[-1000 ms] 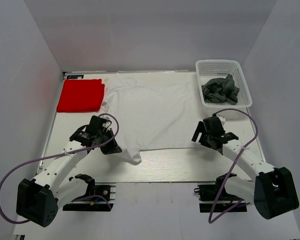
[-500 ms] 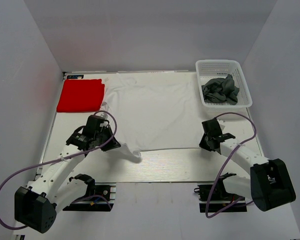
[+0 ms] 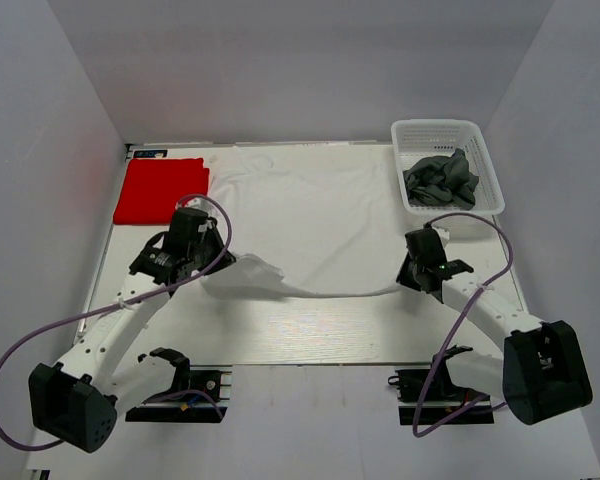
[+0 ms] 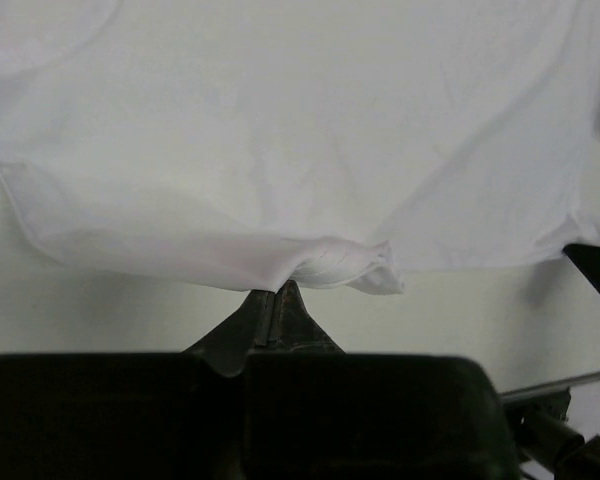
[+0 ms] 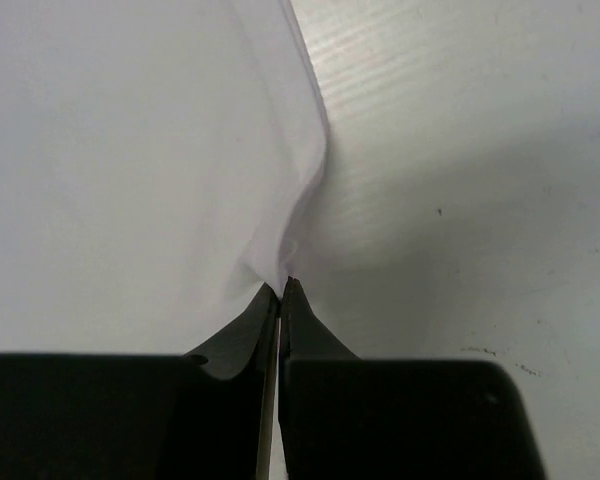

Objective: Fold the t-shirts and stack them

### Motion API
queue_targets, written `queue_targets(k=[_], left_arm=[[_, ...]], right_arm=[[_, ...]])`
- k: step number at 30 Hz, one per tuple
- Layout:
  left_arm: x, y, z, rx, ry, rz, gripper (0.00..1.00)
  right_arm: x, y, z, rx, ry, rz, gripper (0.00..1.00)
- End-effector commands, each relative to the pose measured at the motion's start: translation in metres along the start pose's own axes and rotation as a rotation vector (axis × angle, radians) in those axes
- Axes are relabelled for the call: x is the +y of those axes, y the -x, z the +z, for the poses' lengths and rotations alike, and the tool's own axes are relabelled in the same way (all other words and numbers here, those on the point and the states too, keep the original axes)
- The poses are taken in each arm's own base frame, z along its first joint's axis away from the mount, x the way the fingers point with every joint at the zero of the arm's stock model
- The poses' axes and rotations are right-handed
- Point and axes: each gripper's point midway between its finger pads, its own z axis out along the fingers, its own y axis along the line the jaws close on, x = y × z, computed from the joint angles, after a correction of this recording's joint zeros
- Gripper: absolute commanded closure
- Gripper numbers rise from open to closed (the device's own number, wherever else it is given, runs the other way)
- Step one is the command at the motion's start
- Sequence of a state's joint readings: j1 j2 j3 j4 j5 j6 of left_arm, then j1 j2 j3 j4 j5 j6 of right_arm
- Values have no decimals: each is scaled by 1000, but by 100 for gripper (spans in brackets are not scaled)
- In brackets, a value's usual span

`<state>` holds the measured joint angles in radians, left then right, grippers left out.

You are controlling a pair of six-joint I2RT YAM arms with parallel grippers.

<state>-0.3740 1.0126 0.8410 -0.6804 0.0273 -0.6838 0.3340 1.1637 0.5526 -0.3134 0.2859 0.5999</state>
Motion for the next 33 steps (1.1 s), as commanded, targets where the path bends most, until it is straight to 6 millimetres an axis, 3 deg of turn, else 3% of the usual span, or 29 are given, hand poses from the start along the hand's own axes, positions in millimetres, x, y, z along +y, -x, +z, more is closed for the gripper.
queue_targets(k=[1, 2, 3, 8, 10, 16, 20, 22, 23, 24, 26, 27, 28, 31, 32, 33], left_arm=[[-3, 43, -3, -143, 55, 9, 100], [-10, 58, -5, -189, 45, 6, 100], [-12, 64, -4, -207, 44, 18, 100], [-24, 103, 4, -283, 72, 35, 100], [-21, 108, 18, -270, 117, 57, 100], [-16, 144, 33, -355, 213, 76, 100], [-19, 155, 60, -337, 220, 100, 100], [-20, 165, 67, -339, 229, 101, 100], [-17, 167, 71, -335, 240, 97, 100], [-12, 171, 81, -324, 258, 91, 100], [-3, 170, 92, -303, 282, 86, 100], [-5, 179, 95, -314, 269, 89, 100], [-2, 176, 107, -291, 284, 92, 100], [3, 189, 118, -284, 297, 76, 100], [13, 188, 131, -264, 320, 70, 100], [11, 194, 134, -266, 331, 70, 100]], right_arm=[[17, 39, -10, -88, 30, 0, 100], [18, 41, -9, -86, 25, -8, 100], [24, 59, -15, -120, 28, -4, 100], [35, 85, -8, -117, -13, -12, 100], [44, 104, -8, -155, -5, -4, 100], [53, 132, 7, -177, -15, 4, 100], [61, 153, 19, -180, -23, 1, 100], [61, 149, 32, -149, -35, -1, 100], [68, 160, 29, -168, -18, 8, 100], [66, 156, 40, -145, -36, 6, 100], [70, 170, 41, -168, -33, 20, 100], [69, 166, 52, -148, -48, 15, 100], [73, 172, 51, -157, -41, 13, 100], [75, 179, 63, -146, -58, 30, 100], [74, 176, 67, -128, -74, 24, 99], [78, 186, 65, -149, -69, 33, 95]])
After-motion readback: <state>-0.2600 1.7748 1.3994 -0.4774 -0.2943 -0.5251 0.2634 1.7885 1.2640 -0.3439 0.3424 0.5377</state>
